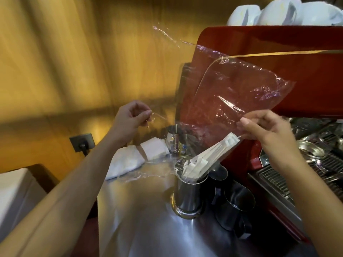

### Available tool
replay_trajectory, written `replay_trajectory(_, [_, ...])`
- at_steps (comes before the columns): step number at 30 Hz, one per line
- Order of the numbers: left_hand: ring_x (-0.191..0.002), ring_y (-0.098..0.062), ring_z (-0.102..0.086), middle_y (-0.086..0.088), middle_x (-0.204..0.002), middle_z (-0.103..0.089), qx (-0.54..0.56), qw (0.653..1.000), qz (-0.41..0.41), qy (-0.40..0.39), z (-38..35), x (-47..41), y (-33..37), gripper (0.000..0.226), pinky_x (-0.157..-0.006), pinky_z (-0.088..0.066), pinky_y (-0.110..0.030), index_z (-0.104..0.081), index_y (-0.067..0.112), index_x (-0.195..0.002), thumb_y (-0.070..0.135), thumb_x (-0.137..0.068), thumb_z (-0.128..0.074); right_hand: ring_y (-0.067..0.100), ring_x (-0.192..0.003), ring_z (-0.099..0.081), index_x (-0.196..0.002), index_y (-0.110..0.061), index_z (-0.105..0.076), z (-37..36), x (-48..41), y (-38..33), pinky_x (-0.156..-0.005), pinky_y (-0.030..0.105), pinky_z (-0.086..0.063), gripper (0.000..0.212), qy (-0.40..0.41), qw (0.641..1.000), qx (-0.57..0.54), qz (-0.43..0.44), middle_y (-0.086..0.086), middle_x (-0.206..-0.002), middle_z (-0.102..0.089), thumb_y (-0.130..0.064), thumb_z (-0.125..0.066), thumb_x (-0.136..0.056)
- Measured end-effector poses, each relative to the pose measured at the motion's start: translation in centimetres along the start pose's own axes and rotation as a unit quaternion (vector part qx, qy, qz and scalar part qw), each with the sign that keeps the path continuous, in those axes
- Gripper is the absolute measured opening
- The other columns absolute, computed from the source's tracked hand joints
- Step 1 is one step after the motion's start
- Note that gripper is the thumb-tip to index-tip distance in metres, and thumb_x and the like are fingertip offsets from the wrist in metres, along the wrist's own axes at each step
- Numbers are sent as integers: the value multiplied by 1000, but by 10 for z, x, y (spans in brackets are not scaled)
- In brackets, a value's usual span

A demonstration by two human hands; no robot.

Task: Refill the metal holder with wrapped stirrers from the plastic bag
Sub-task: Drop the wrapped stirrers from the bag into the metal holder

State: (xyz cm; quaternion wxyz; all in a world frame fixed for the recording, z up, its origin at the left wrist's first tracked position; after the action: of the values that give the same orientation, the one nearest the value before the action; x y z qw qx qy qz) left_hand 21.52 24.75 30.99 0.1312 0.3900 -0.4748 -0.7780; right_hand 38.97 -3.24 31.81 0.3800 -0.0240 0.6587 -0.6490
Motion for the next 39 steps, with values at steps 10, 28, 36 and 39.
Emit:
replay_trajectory(10, [-52, -11, -58, 16, -52, -67, -51, 998, 29, 26, -4, 10, -18, 25, -49, -45, -22, -59, 21, -70, 0, -81, -65, 11, -66, -68, -73, -23, -64, 1, -15, -2, -64, 32, -58, 17, 23, 999, -13, 19, -7, -62, -71, -9, -64, -83])
replay_trajectory(28, [-68, -15, -67, -1, -70, -70, -35, 976, 192, -96, -26, 39, -68, 14, -66, -55, -27, -62, 16, -77, 11, -75, -74, 19, -77, -60, -76, -12, -68, -29, 9, 72, -80, 44, -51, 4, -76, 989, 70, -104, 2, -78, -66, -9, -69, -79])
replay_trajectory(36, [-51, -2, -58, 9, -53, -67, 65, 991, 102, 62, 1, 29, -35, 12, -52, -49, -14, -60, 14, -75, 6, -82, -64, 16, -70, -62, -67, -20, -63, -22, -8, 53, -66, 22, -51, 16, 30, 998, -30, -53, 1, -70, -67, -11, -66, -81])
replay_trajectory(39, [-48, -2, -57, 11, -50, -65, 65, 990, 80, 96, 13, 30, -28, 13, -50, -49, -16, -62, 16, -73, 10, -85, -63, 11, -61, -61, -67, -18, -61, -23, -14, 47, -61, 20, -50, 16, 44, 997, -56, -42, 0, -65, -67, -15, -66, -82])
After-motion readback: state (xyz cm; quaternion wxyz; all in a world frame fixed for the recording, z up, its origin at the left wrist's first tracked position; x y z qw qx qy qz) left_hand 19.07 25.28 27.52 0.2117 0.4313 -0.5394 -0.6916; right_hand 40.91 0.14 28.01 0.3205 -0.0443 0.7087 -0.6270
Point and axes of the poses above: each hand's wrist, its own x-axis away from the middle knuckle, its own z-axis out of the back of the hand, y = z × x, the point moved 10 cm from there along -x, towards the middle knuckle
